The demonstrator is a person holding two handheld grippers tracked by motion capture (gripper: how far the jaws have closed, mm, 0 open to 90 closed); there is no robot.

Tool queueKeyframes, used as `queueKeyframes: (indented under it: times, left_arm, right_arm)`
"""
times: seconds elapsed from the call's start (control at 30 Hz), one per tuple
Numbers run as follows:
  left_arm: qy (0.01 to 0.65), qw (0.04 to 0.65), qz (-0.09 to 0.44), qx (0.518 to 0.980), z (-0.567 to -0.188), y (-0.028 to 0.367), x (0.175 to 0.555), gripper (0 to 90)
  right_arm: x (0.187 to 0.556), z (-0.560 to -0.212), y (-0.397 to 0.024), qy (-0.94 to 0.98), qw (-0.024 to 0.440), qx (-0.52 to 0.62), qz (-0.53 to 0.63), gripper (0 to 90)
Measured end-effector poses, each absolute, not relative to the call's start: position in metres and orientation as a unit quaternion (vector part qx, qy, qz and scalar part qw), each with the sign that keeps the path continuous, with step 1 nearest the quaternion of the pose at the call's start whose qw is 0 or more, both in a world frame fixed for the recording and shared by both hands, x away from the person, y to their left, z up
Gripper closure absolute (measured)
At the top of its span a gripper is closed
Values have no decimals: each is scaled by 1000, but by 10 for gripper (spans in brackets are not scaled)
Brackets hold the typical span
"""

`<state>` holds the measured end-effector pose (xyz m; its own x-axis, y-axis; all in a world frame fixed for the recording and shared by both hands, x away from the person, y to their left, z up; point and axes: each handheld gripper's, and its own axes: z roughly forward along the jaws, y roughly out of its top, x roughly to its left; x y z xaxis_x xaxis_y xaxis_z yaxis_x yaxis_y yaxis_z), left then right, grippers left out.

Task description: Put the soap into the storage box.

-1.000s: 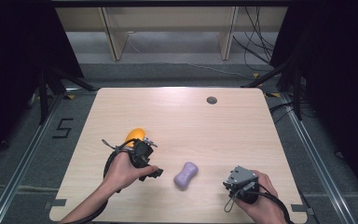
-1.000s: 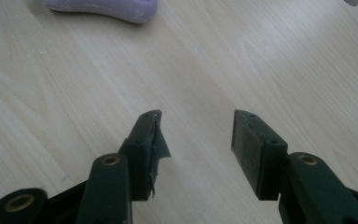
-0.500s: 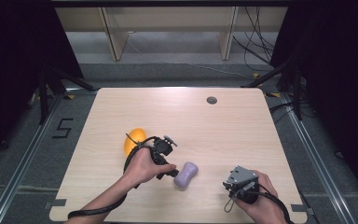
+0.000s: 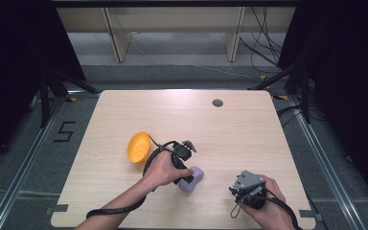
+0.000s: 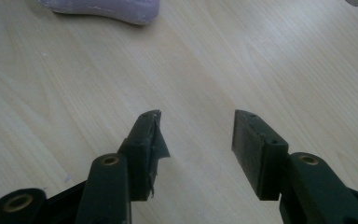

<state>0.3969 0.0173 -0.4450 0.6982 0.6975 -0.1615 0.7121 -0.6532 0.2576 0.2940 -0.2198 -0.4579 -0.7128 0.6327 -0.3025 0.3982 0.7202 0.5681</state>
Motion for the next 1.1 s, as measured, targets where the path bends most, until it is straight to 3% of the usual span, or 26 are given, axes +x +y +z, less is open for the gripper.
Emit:
queueKeyframes:
  times: [1.1]
  left_arm:
    - [408, 119, -41, 904, -473, -11, 406, 359]
  right_arm:
    - [294, -457, -220, 896, 242, 285, 240, 522]
